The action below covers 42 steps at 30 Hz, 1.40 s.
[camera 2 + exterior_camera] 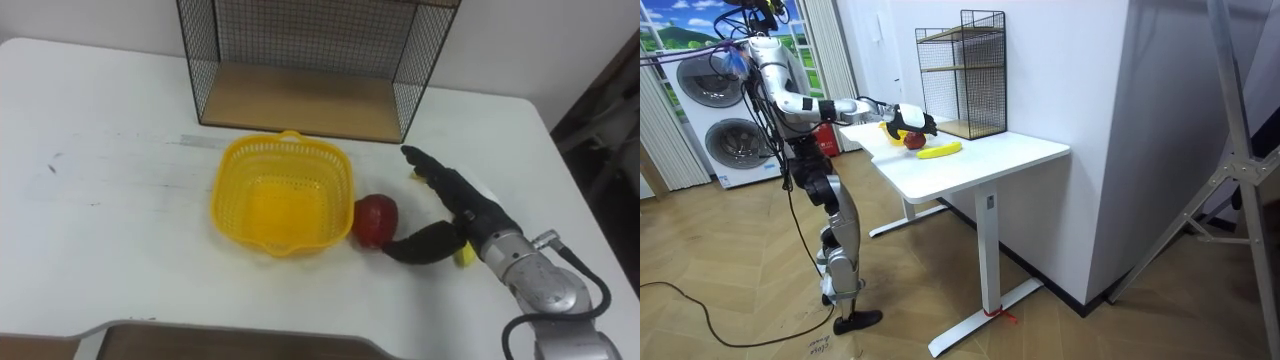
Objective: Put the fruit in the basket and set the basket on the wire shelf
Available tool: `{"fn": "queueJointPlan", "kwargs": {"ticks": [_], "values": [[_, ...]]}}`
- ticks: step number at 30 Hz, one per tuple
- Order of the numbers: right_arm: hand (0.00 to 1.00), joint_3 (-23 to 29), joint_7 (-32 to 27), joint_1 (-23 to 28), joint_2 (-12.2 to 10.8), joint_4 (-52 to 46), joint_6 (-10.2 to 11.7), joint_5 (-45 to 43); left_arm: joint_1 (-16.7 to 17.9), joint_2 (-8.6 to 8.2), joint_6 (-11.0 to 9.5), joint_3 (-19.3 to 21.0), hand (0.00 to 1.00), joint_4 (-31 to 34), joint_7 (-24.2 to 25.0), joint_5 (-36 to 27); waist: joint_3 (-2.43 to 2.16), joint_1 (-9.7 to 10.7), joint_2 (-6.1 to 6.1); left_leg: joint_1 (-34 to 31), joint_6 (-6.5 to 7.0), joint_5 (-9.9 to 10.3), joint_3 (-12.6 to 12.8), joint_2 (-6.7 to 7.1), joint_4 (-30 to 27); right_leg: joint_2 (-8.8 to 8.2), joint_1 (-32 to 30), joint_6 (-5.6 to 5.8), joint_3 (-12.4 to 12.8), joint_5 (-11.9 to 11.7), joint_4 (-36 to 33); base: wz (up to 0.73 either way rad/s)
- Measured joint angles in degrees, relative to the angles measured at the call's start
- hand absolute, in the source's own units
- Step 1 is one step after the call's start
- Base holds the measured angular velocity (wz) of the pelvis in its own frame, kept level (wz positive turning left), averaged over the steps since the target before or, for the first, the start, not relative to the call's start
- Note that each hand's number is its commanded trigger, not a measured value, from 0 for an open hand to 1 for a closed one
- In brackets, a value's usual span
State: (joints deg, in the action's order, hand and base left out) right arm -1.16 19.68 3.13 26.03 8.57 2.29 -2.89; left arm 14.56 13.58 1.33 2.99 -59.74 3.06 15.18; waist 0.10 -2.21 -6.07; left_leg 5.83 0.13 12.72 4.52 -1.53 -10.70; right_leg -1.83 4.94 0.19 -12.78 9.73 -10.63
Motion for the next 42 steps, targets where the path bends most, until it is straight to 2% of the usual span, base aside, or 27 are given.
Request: {"fn": "queueJointPlan", "kwargs": {"ticks": [10,20,24,29,34,35,38,42], "values": [[0.0,-0.14,0.04,0.27,-0.03,1.94,-0.49,-1.88,0.03,0.32,0.02,-2.1,0.0,0.01,-0.04,0.02,0.48,0.04,0.8,-0.08,-0.01,0.01,-0.08,-0.06,0.23,0.09,-0.12,-0.07,0.06,-0.16,-0.02,0.0],[0.0,-0.14,-0.16,0.26,-0.08,2.18,-0.61,-2.47,0.03,0.33,0.03,-2.07,0.0,0.37,-0.05,0.39,0.33,-0.47,0.97,-0.13,0.0,0.01,-0.05,-0.05,0.08,0.08,-0.13,-0.06,0.06,-0.16,0.02,0.0],[0.0,-0.16,-0.13,0.26,-0.09,4.89,-1.22,-2.47,0.07,0.34,0.12,-2.07,0.0,0.76,-0.04,0.63,0.31,-1.39,0.92,-0.13,0.0,0.01,-0.1,-0.06,0.04,0.07,-0.09,-0.06,-0.01,-0.16,-0.02,0.0],[0.0,-0.15,-0.12,-0.3,-0.27,6.39,-1.22,-2.47,0.14,0.36,1.05,-2.03,0.0,0.01,-0.01,0.64,0.26,-1.63,0.82,-0.22,0.0,0.01,-0.3,-0.04,0.06,0.06,0.12,-0.06,-0.18,-0.16,-0.03,0.02],[0.0,-0.15,-0.13,-1.06,-0.54,6.78,-1.23,-2.47,0.19,0.36,1.23,-2.02,0.0,-0.03,0.28,0.64,0.37,-2.04,0.76,-0.17,0.0,0.01,-0.52,-0.02,-0.19,0.03,0.38,-0.07,-0.32,-0.16,-0.03,0.02],[0.0,-0.15,-0.12,-1.29,-0.59,7.0,-1.23,-2.48,0.14,0.36,1.23,-2.01,0.0,-0.03,0.34,0.64,0.61,-2.23,1.0,-0.14,0.0,0.01,-0.65,0.0,-0.26,0.02,0.51,-0.06,-0.39,-0.16,0.01,0.05],[0.0,-0.15,-0.07,-1.7,-0.65,7.15,-1.23,-2.88,-0.08,0.35,1.22,-2.01,0.0,0.12,0.36,0.64,0.73,-2.85,0.84,-0.16,0.0,0.01,-0.77,0.04,-0.29,0.01,0.55,-0.06,-0.38,-0.15,0.11,0.01],[0.0,-0.24,-0.02,-2.15,-0.66,7.15,-1.23,-3.83,-0.2,0.36,1.23,-1.99,0.0,0.14,0.37,0.65,0.75,-3.09,0.71,-0.2,0.0,0.01,-0.86,0.09,-0.69,-0.02,0.57,-0.05,-0.37,-0.14,0.22,0.0]]}}
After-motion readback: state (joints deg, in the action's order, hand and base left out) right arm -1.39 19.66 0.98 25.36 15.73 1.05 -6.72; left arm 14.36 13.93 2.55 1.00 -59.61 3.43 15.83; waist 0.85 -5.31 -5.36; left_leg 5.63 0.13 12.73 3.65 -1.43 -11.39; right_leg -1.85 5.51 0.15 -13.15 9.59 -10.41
